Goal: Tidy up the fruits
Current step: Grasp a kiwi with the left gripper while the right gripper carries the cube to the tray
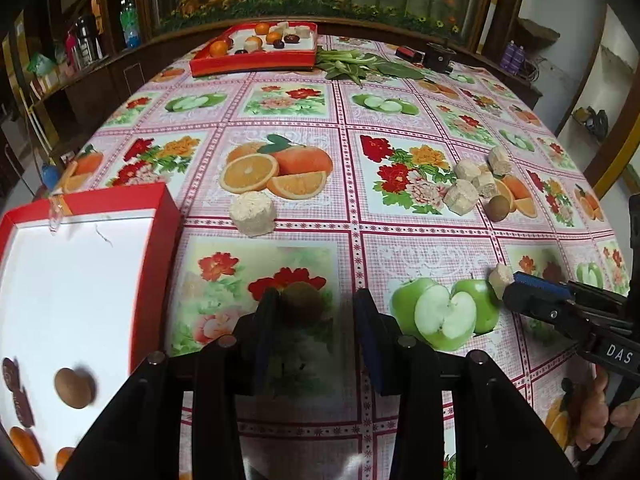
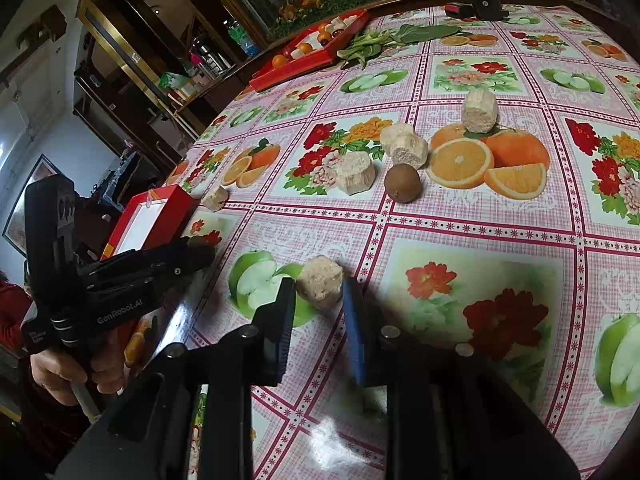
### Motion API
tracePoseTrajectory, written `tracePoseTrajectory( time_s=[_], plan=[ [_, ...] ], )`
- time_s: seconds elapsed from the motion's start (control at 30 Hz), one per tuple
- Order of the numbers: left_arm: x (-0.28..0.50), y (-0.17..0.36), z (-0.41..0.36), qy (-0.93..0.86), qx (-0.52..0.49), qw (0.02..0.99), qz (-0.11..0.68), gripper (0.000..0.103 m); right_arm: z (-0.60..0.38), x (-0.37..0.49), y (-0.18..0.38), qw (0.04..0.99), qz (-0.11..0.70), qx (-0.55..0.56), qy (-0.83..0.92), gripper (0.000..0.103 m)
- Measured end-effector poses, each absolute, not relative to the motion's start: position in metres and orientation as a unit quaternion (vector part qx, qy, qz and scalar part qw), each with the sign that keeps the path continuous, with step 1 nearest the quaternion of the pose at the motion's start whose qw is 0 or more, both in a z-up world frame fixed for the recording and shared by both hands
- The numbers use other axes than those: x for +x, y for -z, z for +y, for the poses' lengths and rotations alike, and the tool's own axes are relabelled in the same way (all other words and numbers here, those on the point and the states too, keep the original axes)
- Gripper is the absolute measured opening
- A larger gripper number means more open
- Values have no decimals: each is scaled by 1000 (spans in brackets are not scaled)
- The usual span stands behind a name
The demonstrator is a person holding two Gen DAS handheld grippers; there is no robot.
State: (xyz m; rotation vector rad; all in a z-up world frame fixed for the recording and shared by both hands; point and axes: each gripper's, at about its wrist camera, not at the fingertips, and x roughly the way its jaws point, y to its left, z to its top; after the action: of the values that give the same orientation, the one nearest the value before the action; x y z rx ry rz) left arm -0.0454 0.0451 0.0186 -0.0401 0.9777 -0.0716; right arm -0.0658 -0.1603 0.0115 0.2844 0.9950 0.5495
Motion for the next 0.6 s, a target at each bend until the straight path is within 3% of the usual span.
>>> tracePoseTrajectory(
  time_s=[0.13, 0.6],
  plan=[
    [-47, -16, 39, 35, 3, 887, 460, 21, -160, -66, -12, 834, 470, 132, -258, 26],
    [-79, -37, 44, 60, -18, 903, 425, 21, -151, -70, -17, 847, 464, 95, -239, 26]
  ],
)
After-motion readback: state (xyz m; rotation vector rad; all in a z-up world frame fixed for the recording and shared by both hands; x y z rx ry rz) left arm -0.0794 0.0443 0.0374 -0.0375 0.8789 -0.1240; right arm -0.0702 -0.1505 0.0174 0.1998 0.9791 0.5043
